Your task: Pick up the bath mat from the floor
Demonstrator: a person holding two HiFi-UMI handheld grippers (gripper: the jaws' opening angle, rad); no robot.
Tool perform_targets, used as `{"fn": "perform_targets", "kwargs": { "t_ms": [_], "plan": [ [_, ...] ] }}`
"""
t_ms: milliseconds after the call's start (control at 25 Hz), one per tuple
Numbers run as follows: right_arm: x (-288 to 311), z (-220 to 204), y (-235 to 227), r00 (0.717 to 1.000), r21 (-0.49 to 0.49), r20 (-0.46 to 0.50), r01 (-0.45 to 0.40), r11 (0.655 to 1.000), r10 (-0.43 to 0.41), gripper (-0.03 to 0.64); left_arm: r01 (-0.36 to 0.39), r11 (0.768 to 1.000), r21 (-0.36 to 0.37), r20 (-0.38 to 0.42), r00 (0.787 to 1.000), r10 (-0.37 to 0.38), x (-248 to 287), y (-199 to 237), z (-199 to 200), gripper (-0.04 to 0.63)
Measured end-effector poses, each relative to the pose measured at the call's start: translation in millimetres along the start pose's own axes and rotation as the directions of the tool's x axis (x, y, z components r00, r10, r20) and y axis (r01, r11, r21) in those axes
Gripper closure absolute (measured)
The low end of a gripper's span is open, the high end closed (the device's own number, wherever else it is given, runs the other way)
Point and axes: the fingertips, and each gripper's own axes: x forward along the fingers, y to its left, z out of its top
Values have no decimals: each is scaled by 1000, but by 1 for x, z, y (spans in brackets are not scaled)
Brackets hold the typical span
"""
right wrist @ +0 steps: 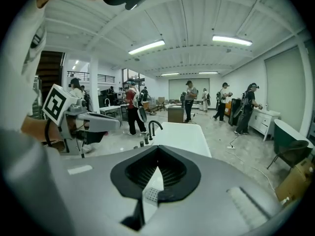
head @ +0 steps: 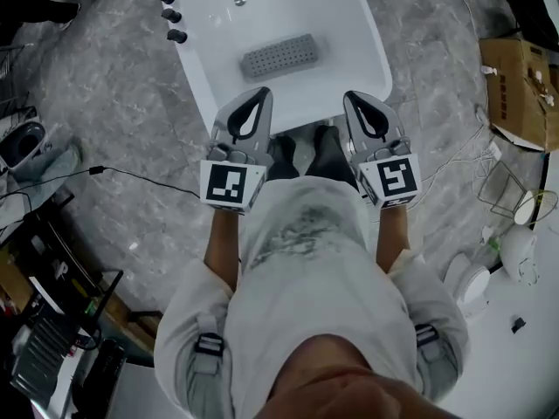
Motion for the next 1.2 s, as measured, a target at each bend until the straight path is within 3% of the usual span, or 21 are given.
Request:
{"fn": "perform_targets", "kwargs": {
  "t_ms": [320, 480, 1200],
  "plan": [
    [6, -25, -11, 997, 39, -32, 67, 997, -66, 614, 65, 998, 15, -51, 997, -65, 23, 11, -29, 592],
    [19, -31, -23, 997, 52, -41, 61, 997, -59, 615, 61, 998, -19, -72, 995, -63, 44, 12, -35, 592],
    [63, -109, -59, 986, 111, -168, 12, 994, 6, 615, 51, 999, -10, -162, 985, -52, 104, 25, -99, 592]
  ]
}}
